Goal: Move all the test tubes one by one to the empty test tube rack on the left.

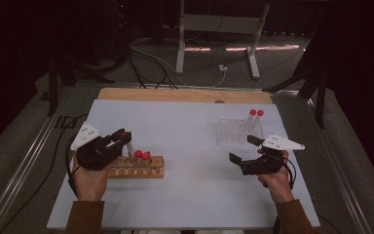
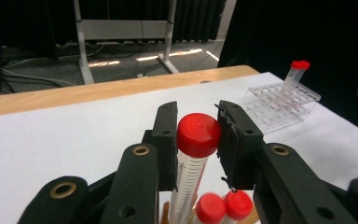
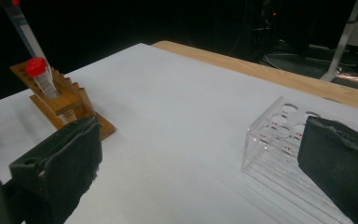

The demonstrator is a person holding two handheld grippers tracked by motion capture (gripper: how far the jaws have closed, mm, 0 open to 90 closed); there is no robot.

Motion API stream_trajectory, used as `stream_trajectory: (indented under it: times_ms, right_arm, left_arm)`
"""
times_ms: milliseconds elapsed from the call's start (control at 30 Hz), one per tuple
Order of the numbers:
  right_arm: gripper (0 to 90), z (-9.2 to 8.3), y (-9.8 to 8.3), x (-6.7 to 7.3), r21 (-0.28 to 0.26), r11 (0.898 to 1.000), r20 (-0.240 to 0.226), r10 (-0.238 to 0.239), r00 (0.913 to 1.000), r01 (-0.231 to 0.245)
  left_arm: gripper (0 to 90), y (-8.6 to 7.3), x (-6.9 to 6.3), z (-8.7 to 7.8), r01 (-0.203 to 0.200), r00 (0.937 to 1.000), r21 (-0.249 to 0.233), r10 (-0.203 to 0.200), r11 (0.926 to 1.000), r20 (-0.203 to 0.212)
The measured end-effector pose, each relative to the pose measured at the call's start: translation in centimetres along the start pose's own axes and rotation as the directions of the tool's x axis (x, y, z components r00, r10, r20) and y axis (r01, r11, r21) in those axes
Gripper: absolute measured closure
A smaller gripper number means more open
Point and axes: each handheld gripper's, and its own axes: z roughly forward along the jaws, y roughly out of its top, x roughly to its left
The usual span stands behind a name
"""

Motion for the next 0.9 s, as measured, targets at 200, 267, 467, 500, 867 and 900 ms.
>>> stream_trajectory:
  times_ms: [200, 267, 467, 500, 867, 900]
  right_arm:
    - [0.0, 0.0, 0.0, 0.0, 0.002, 1.000, -0.001, -0.001, 1.0000, 0.001]
    - [0.0, 0.0, 0.0, 0.0, 0.001, 1.000, -0.001, -0.001, 1.0000, 0.001]
    - [0.0, 0.0, 0.0, 0.0, 0.001, 1.000, -0.001, -0.001, 1.0000, 0.001]
    - [0.0, 0.0, 0.0, 0.0, 0.001, 1.000, -0.001, -0.001, 1.0000, 0.001]
    - [0.0, 0.1, 0.0, 0.1, 0.003, 1.000, -0.005, -0.003, 1.0000, 0.003]
    - [0.0, 0.1, -0.1, 0.1, 0.003, 1.000, -0.005, -0.003, 1.0000, 0.003]
  left_arm:
    - [70.7, -0.3, 0.1, -0.8, -0.009, 1.0000, 0.000, 0.009, 1.0000, -0.001]
    - [70.7, -0.4, 0.0, -1.1, -0.015, 0.9999, 0.000, 0.015, 0.9999, -0.003]
    - [70.7, -0.7, 0.0, -1.7, -0.015, 0.9998, -0.001, 0.015, 0.9999, -0.010]
    - [70.7, -0.7, 0.0, -1.8, -0.017, 0.9998, 0.001, 0.017, 0.9999, -0.011]
    - [70.6, -2.8, 0.4, -0.7, -0.009, 0.9997, 0.064, 0.011, 0.9979, -0.020]
    - [70.6, -3.1, 0.4, -0.5, -0.010, 0.9997, 0.074, 0.011, 0.9972, -0.021]
